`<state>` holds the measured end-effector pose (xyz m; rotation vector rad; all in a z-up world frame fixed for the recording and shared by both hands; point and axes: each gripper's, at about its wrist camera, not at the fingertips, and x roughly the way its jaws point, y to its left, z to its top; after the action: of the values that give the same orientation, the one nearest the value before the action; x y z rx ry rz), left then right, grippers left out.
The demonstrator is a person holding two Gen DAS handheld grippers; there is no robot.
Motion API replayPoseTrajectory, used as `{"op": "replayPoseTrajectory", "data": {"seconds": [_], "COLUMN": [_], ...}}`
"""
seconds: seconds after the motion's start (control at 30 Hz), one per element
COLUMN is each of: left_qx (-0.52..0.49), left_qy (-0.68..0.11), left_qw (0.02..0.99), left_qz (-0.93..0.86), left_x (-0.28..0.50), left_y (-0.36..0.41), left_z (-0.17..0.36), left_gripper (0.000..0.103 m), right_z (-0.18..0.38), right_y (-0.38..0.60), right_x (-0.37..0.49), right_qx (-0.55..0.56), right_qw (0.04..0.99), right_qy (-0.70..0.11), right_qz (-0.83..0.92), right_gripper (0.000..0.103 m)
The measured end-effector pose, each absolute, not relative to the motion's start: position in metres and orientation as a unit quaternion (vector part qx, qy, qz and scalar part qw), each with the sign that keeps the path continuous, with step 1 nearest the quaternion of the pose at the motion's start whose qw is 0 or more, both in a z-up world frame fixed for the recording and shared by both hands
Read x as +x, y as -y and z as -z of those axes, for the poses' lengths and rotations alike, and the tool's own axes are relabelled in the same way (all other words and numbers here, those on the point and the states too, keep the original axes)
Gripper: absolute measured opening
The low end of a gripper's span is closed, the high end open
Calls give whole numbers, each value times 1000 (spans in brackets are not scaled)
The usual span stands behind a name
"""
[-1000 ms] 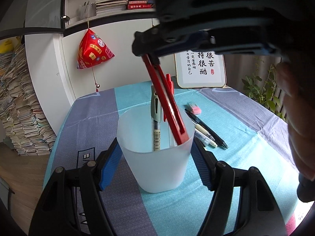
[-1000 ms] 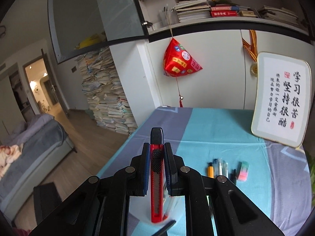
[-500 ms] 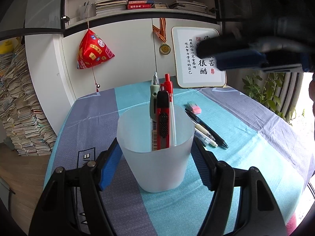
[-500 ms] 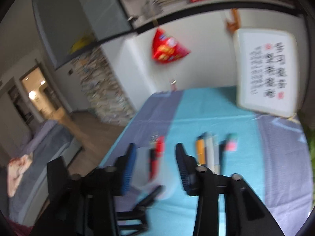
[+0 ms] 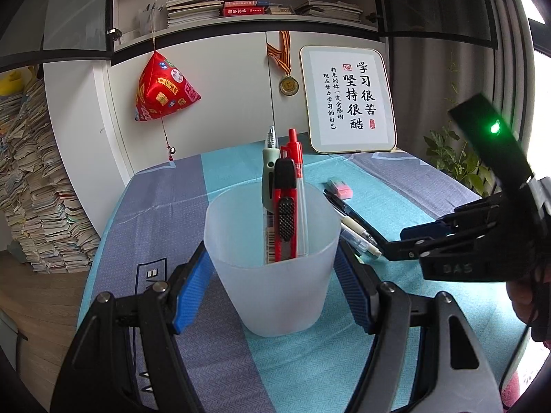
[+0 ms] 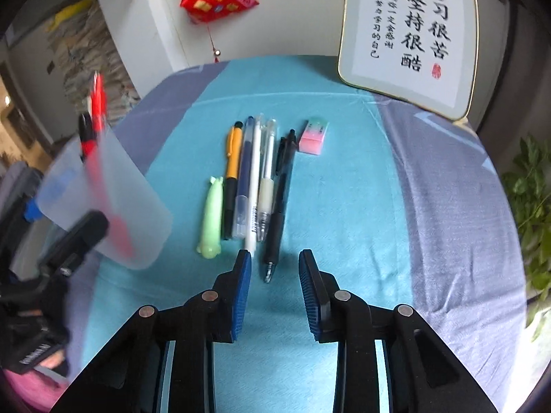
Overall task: Organize stationery
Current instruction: 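Grasp the black pen beside the eraser with the right gripper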
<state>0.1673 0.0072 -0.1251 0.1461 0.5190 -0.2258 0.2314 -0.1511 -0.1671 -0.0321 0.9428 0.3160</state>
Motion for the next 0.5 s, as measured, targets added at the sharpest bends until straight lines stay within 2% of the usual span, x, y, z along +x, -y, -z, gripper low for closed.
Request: {"op": "replayPoseTrajectory", "data": {"seconds": [0.03,0.07,0.3,0.5], "left_qx": [72,71,71,72], "left_qy": [-256,-256,-257,-259], "left_qw": [958,958,957,957], "left_qz": [111,111,112,111], "left_x": [167,167,167,168], "left_y": [-7,-7,-7,-6], "left_z": [125,125,126,127], "left_gripper": [69,69,69,70], "right_z": [169,169,156,153], "right_y": [149,149,173,204], "right_x": [233,233,225,197], "right_qx": [-23,-13,-11,-44], "right_qw": [877,874,872,839], "right_qy": [-456,-458,-466,-524], "right_qz": [-150,-161,-149,-141], "right_gripper": [13,10,10,10]}}
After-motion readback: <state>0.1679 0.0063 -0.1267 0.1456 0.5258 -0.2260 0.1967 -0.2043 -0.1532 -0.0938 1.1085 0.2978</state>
